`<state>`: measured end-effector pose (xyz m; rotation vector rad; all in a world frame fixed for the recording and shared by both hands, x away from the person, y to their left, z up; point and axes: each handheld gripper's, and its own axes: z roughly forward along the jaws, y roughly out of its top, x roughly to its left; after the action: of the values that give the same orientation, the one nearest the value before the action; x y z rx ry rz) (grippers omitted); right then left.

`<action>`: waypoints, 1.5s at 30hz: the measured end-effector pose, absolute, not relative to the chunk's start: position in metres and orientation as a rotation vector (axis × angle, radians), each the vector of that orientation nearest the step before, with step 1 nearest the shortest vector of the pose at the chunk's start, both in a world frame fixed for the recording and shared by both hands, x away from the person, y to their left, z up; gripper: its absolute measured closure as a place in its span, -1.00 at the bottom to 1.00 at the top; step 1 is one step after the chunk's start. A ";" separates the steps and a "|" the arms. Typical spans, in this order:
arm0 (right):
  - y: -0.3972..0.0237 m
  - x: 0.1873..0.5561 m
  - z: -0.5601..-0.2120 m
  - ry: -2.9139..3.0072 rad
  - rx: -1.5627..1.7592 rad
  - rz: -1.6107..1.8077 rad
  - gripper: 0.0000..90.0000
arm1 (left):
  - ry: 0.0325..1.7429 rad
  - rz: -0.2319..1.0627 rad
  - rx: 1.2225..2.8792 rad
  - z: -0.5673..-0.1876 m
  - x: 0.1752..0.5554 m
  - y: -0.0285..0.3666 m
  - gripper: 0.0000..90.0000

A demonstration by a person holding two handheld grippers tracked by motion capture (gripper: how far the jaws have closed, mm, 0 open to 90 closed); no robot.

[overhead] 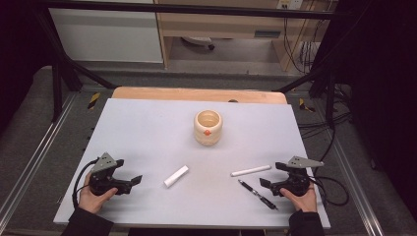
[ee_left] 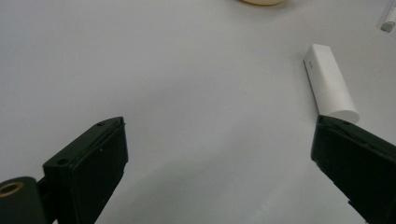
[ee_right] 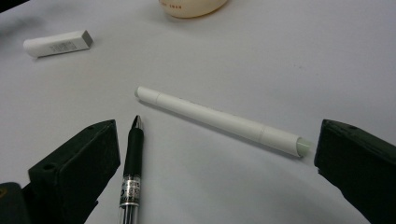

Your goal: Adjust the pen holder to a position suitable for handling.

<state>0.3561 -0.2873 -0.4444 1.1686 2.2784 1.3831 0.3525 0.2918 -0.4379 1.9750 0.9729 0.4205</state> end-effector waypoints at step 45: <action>-0.190 0.391 -0.392 2.323 0.977 1.353 -0.93 | 0.985 0.410 1.979 -0.440 0.353 0.292 -0.90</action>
<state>0.3910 -0.1898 -0.3918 0.9768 2.3233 1.3534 0.3531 0.2924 -0.4397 1.9788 0.9851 0.4097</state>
